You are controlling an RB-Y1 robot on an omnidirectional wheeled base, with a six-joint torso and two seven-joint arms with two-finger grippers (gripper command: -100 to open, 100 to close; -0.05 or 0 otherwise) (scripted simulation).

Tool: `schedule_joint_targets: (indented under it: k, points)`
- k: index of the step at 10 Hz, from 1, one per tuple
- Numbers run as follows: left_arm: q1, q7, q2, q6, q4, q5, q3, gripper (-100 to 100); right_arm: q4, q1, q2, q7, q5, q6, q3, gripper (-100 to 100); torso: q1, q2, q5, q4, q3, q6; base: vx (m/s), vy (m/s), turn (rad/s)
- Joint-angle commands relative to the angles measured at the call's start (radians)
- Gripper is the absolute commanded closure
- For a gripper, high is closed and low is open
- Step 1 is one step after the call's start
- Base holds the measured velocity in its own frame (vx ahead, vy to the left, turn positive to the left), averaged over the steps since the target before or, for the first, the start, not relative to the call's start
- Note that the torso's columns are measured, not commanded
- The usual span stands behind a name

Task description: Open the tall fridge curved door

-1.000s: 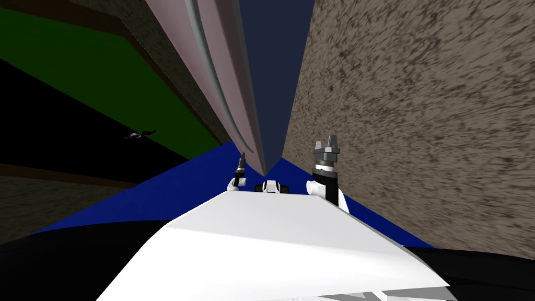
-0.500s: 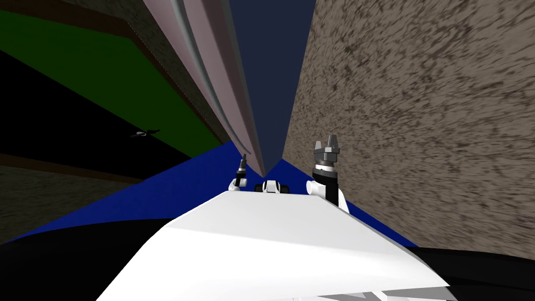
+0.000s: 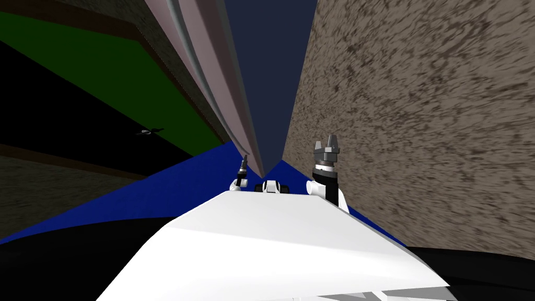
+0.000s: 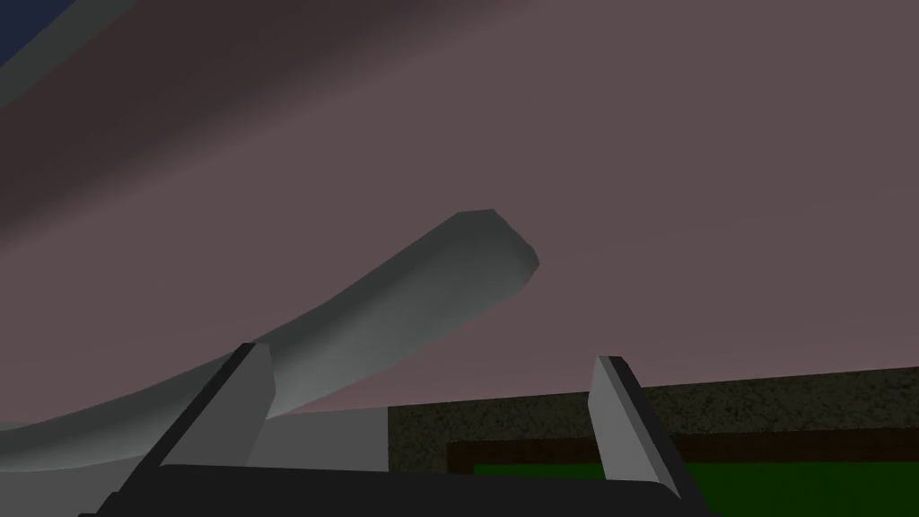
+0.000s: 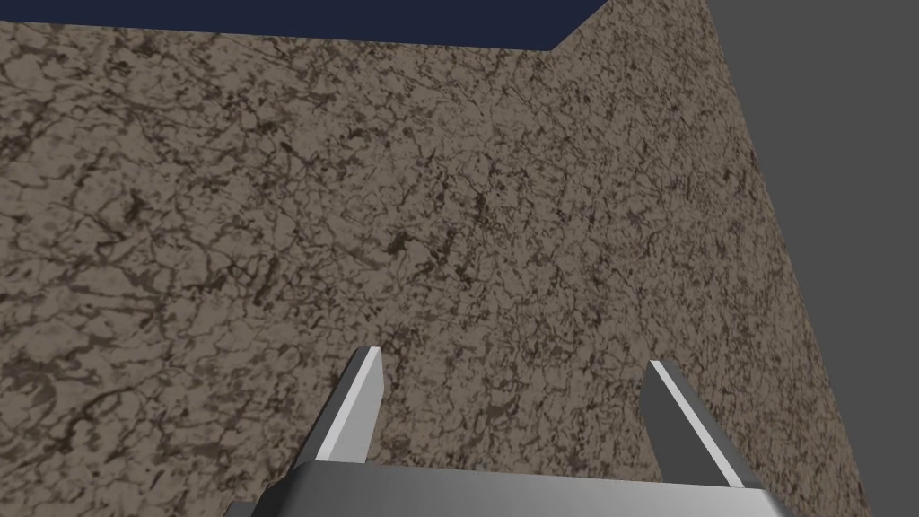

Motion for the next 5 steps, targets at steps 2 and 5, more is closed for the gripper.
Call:
schedule_joint_targets:
  k: [2,5]
  points:
    - [-0.032,-0.013,-0.003,-0.024,0.079,-0.007,0.013,-100,0.0,0.0,0.0,0.0,0.0,0.0,0.0,0,0.001,0.002,0.0,0.0,0.001,0.0,0.038,-0.061,0.054]
    - [-0.058,-0.004,0.01,0.015,0.063,-0.002,0.012,-100,0.0,0.0,0.0,0.0,0.0,0.0,0.0,0,0.002,0.003,0.0,0.001,0.002,0.0,0.013,-0.022,0.008]
